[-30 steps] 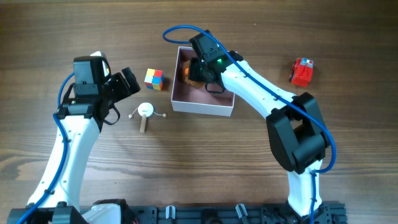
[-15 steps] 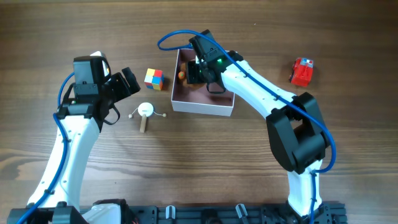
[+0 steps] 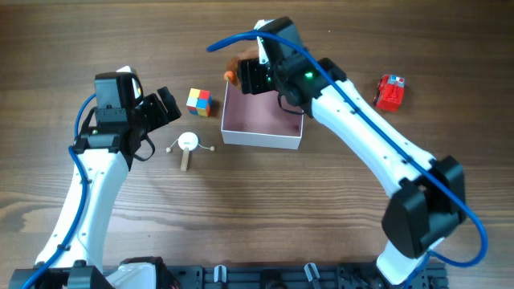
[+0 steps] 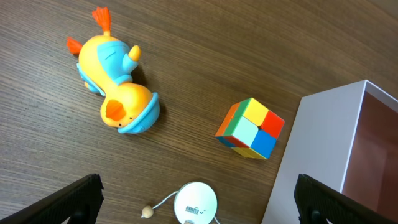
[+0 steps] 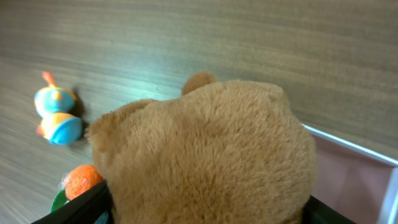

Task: Pack container
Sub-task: 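Carry the plush turtle into the white box and release it, then move the right gripper to the red fire truck and grasp it, then lower the red fire truck into the box beside the turtle, release, then withdraw the right gripper to the right side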

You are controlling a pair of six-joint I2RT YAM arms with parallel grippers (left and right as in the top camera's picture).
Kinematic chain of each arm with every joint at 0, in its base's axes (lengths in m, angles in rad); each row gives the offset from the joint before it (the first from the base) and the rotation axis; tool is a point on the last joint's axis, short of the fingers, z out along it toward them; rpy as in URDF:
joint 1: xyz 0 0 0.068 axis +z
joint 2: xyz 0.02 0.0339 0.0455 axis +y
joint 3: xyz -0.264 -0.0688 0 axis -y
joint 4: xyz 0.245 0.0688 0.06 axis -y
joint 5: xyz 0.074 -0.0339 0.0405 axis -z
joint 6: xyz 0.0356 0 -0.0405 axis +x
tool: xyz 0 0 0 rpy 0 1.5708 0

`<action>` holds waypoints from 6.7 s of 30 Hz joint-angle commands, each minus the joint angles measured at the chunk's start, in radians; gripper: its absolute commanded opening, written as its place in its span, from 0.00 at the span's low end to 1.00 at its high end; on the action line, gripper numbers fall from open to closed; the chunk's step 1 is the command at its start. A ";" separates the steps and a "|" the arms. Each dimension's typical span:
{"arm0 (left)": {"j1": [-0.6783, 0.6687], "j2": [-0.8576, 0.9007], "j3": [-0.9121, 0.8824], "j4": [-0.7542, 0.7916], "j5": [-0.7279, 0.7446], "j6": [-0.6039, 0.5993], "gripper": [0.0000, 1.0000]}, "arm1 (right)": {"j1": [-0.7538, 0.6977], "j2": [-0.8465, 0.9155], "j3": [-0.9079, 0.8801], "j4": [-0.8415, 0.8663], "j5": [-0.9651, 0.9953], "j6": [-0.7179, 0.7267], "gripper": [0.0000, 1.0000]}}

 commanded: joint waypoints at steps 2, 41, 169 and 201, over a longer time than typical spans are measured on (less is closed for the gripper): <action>0.008 0.005 0.020 0.002 -0.006 -0.002 1.00 | -0.003 0.010 0.001 -0.032 0.021 -0.020 0.74; 0.008 0.005 0.020 0.003 -0.006 -0.002 1.00 | -0.133 -0.240 0.001 -0.211 0.349 -0.051 0.99; 0.008 0.005 0.020 0.002 -0.006 -0.002 1.00 | -0.105 -0.067 -0.365 -0.173 0.219 0.122 0.04; -0.166 0.073 0.248 -0.217 -0.094 0.125 1.00 | -0.457 -0.566 -0.282 -0.554 0.136 0.143 1.00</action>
